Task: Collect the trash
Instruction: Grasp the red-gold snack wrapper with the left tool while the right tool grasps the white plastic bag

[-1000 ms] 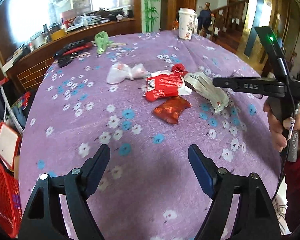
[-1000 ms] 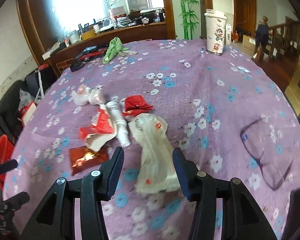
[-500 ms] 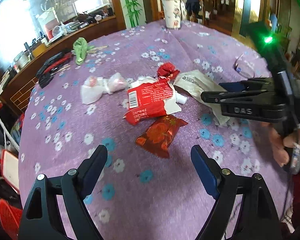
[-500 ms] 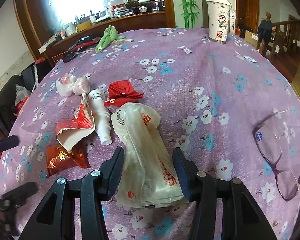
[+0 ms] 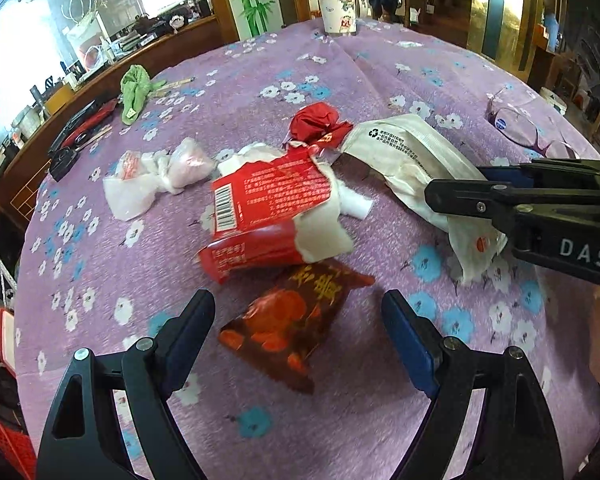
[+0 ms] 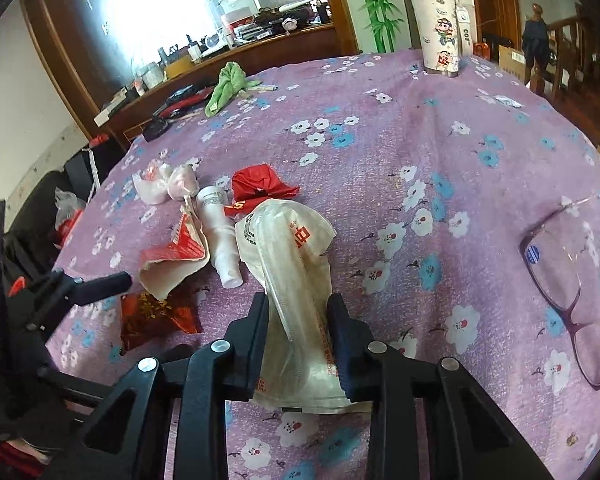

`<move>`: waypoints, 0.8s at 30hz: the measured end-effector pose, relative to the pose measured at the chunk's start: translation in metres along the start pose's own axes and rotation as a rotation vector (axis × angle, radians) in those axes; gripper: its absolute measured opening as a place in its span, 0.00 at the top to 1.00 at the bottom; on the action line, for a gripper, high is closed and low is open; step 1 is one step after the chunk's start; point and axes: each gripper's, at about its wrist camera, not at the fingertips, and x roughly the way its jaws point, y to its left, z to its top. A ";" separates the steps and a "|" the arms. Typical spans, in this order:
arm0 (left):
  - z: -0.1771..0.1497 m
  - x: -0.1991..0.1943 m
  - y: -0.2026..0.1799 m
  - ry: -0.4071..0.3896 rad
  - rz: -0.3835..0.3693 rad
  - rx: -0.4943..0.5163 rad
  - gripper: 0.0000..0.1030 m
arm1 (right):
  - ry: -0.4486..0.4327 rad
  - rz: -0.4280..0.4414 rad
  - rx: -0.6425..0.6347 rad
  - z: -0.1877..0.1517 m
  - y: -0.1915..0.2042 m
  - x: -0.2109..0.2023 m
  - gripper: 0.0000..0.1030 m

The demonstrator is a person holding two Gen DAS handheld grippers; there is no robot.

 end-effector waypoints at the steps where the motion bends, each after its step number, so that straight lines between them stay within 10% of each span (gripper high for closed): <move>1: -0.001 0.001 -0.001 -0.008 0.004 -0.004 0.22 | -0.004 0.001 0.003 0.000 0.000 -0.001 0.70; 6: -0.004 -0.002 0.005 -0.027 -0.010 -0.072 0.55 | -0.030 -0.012 -0.001 0.001 0.001 -0.006 0.70; 24: -0.057 -0.047 0.023 -0.112 -0.050 -0.212 0.58 | -0.125 -0.017 -0.021 0.005 0.005 -0.022 0.70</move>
